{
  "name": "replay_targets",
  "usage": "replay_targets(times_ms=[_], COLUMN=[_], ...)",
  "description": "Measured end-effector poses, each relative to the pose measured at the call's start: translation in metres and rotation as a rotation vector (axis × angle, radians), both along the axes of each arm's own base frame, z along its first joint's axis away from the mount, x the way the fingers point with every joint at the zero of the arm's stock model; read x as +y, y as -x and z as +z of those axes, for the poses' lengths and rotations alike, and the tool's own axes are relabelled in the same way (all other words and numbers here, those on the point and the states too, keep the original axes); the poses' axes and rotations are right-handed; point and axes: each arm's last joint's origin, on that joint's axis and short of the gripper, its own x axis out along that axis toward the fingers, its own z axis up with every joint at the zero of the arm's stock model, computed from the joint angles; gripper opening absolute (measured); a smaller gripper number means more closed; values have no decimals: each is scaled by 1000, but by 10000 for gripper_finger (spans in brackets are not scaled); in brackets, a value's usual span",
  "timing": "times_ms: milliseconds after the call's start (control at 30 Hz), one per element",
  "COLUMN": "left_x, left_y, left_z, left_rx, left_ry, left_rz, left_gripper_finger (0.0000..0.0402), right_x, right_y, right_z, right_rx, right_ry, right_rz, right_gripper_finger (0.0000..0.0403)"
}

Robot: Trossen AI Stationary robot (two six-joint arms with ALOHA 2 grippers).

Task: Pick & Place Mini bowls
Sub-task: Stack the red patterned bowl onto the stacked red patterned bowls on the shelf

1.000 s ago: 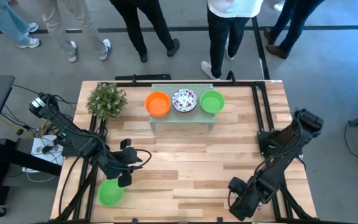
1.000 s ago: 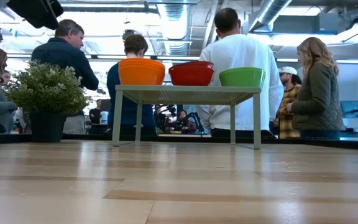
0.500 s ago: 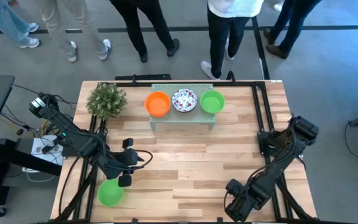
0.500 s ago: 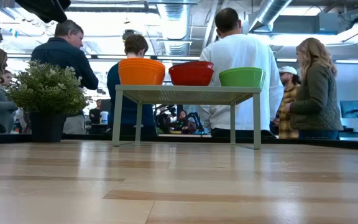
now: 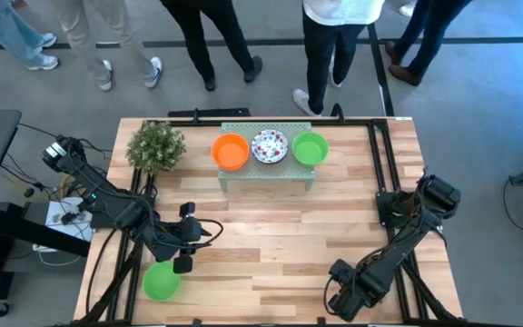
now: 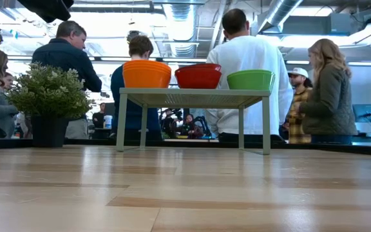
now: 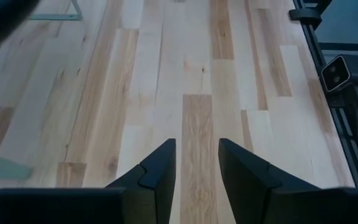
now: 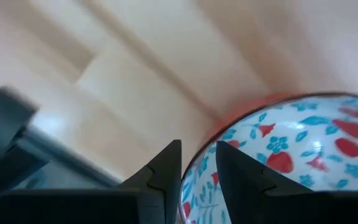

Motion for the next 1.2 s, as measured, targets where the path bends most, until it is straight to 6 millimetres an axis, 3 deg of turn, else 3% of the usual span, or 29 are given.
replay_targets(times_ms=[967,1200], left_x=[-2,-2], left_y=[-3,-3], left_z=[3,3], left_rx=[-37,-37], left_ry=[32,32], left_rz=[1,1], left_gripper_finger=[122,122], right_x=[-13,-12], right_y=[1,2], right_z=[-2,-4], right_rx=[107,123], right_ry=[70,72], right_rz=[-48,-56], right_gripper_finger=[100,54])
